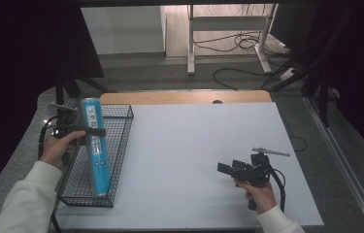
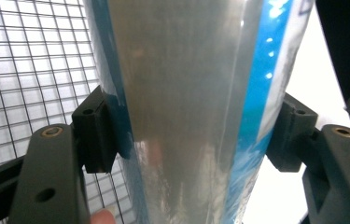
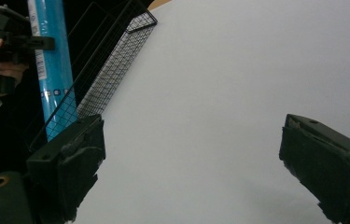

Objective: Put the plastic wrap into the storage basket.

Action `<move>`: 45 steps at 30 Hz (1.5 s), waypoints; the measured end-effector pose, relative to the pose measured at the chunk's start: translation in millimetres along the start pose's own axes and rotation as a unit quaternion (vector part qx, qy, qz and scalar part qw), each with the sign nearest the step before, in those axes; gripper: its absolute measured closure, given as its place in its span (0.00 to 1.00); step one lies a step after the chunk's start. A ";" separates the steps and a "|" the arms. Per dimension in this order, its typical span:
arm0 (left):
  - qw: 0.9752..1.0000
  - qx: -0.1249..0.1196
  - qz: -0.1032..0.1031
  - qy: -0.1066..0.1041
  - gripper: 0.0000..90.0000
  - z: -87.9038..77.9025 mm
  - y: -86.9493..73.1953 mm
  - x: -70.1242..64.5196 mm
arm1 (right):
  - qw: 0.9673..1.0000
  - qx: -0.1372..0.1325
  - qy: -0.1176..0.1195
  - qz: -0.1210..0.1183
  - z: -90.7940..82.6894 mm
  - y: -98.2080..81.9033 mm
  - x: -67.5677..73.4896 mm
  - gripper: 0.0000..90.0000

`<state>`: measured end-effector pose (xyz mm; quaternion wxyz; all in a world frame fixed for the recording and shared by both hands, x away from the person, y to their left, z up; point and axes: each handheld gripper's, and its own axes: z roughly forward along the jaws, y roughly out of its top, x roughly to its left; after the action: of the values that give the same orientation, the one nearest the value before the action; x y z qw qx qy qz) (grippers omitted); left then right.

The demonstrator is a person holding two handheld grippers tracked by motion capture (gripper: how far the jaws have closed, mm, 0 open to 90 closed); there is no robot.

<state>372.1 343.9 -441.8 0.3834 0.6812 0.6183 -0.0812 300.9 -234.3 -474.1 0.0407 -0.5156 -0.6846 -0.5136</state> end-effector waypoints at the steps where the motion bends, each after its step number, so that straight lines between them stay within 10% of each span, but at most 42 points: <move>1: 1.000 -0.001 -0.004 0.006 0.35 3.0 0.8 -0.7 | 1.000 0.000 0.000 0.000 -0.1 0.0 -0.1 0.08; 16: 0.996 0.003 -0.029 0.083 0.35 36.6 9.2 -6.7 | 1.000 -0.002 -0.002 0.002 -1.3 -0.1 -0.7 0.08; 27: 0.993 0.024 -0.054 0.103 0.34 62.1 14.9 6.8 | 1.000 -0.002 -0.004 0.006 -0.9 -0.5 -2.8 0.08; 36: 0.984 0.054 -0.067 0.156 0.30 84.6 13.6 20.0 | 1.000 -0.002 -0.005 0.008 -1.9 -0.6 -4.2 0.09; 45: 0.989 0.035 -0.030 0.143 0.15 71.7 9.8 0.5 | 1.000 -0.001 -0.001 0.006 -1.2 -1.5 -2.9 0.09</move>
<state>407.1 300.2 -487.7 0.2641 0.6800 0.6838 -0.0159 300.6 -237.0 -476.2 0.0427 -0.5204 -0.6809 -0.5136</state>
